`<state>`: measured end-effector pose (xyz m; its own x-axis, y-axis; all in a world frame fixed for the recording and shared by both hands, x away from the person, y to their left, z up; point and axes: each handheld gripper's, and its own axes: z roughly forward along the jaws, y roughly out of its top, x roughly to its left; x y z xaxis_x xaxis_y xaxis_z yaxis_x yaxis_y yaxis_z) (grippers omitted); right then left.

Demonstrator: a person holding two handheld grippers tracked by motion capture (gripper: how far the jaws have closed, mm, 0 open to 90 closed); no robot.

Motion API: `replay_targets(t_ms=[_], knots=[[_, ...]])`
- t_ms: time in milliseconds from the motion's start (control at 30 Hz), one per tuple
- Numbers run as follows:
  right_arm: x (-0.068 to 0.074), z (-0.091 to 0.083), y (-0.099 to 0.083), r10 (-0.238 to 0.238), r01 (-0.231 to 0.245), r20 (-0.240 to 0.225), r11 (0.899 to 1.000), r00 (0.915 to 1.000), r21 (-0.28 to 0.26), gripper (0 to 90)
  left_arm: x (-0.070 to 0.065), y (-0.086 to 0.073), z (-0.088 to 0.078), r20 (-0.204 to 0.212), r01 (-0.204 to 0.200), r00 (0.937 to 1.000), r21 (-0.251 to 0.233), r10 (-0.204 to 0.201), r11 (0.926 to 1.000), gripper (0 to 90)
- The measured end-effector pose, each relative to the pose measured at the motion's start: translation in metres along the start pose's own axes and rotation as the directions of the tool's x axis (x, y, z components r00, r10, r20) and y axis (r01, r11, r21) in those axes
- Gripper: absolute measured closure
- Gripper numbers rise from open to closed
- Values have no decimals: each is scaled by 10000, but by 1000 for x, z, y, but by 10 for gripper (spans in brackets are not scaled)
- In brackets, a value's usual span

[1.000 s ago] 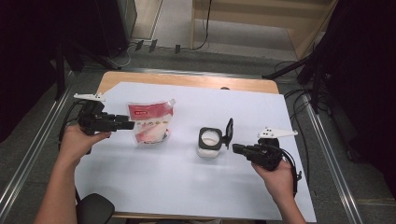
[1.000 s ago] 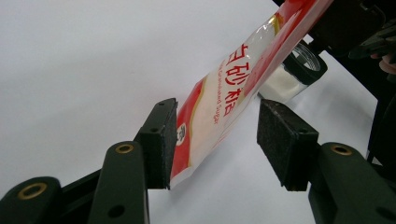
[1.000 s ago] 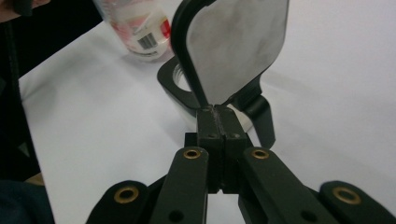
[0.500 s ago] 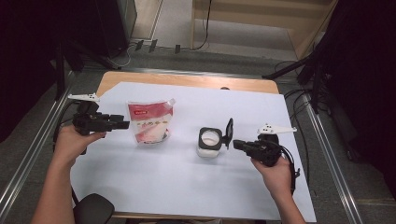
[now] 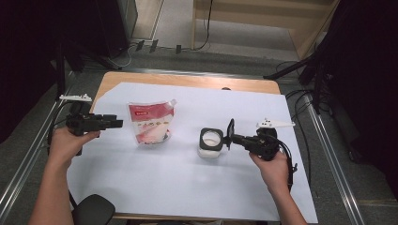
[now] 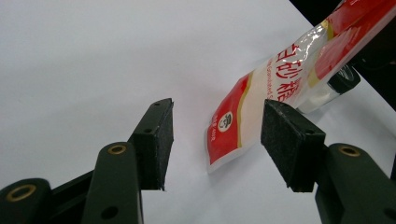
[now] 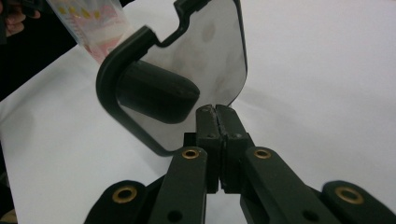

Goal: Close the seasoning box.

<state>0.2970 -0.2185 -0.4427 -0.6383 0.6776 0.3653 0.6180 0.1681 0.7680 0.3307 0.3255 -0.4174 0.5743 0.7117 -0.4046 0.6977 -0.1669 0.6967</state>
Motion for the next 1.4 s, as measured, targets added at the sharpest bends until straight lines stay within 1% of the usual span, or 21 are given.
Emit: replay_targets(t_ms=[33, 100, 133, 167, 200, 233, 267, 300, 400, 500, 567, 633, 767, 1000, 1133, 1200, 1300, 1367, 1400], knots=[[-1, 1, 2, -3, 3, -15, 10000, 10000, -19, 890, 0, 0, 1, -67, -54, 10000, -22, 54, 10000, 451], [-2, 1, 7, -42, 42, -39, 10000, 10000, -11, 891, -1, 0, 2, -32, -127, 9999, -36, 127, 9999, 451], [-2, 2, 9, -53, 53, -79, 10000, 10000, -6, 891, -1, 1, 2, -27, -94, 10000, -35, 94, 9999, 449], [-2, 2, 11, -52, 52, -65, 10000, 10000, -3, 891, -1, 1, 3, -53, -169, 9998, -20, 169, 9999, 449], [-3, 3, 12, -109, 109, -16, 9999, 9999, 27, 892, -2, 1, 4, -88, -76, 9999, -33, 75, 10000, 450], [-4, 3, 14, -81, 82, -25, 9999, 10000, 61, 892, -2, 1, 5, -62, -136, 9999, -16, 135, 9999, 450], [-4, 3, 14, -57, 57, -28, 10000, 10000, 10, 892, -2, 1, 6, -63, -106, 9999, 39, 106, 9999, 450], [-5, 3, 15, -32, 32, -28, 10000, 10000, 18, 892, -2, 1, 7, -28, -112, 9999, 42, 112, 9999, 449], [-4, 4, 14, -25, 24, -35, 10000, 10000, -49, 896, -4, 2, 11, -116, -199, 9997, 155, 201, 9997, 450], [-3, 4, 14, -19, 19, -32, 10000, 10000, -69, 897, -5, 3, 13, -54, -162, 9999, 145, 163, 9998, 450], [-2, 4, 14, -4, 4, 5, 10000, 10000, -82, 900, -6, 3, 13, -106, -163, 9998, 221, 165, 9996, 449], [0, 4, 14, -63, 63, -23, 9999, 10000, -119, 900, -5, 3, 13, -148, -274, 9995, 291, 278, 9992, 452], [3, 4, 14, -94, 93, -48, 9999, 9999, -125, 900, -5, 3, 14, -141, -163, 9998, 218, 166, 9996, 451], [7, 8, 14, -240, 237, -124, 9995, 9996, -211, 900, -5, 4, 14, -117, -230, 9997, 166, 232, 9996, 451], [10, 10, 14, -252, 249, -117, 9992, 9996, -316, 900, -5, 3, 14, -132, -120, 9998, 219, 123, 9997, 451], [12, 11, 15, -355, 352, -73, 9988, 9993, -344, 900, -5, 3, 14, -110, -131, 9998, 246, 134, 9996, 458], [11, 13, 14, -321, 318, -85, 9989, 9994, -339, 900, -5, 3, 13, -116, -210, 9997, 110, 211, 9997, 468], [11, 15, 14, -205, 201, -112, 9992, 9997, -356, 900, -5, 3, 12, -129, -201, 9997, 109, 202, 9997, 468], [12, 16, 14, -271, 267, -111, 9989, 9996, -373, 900, -5, 3, 12, -143, -207, 9997, 133, 209, 9997, 467]])
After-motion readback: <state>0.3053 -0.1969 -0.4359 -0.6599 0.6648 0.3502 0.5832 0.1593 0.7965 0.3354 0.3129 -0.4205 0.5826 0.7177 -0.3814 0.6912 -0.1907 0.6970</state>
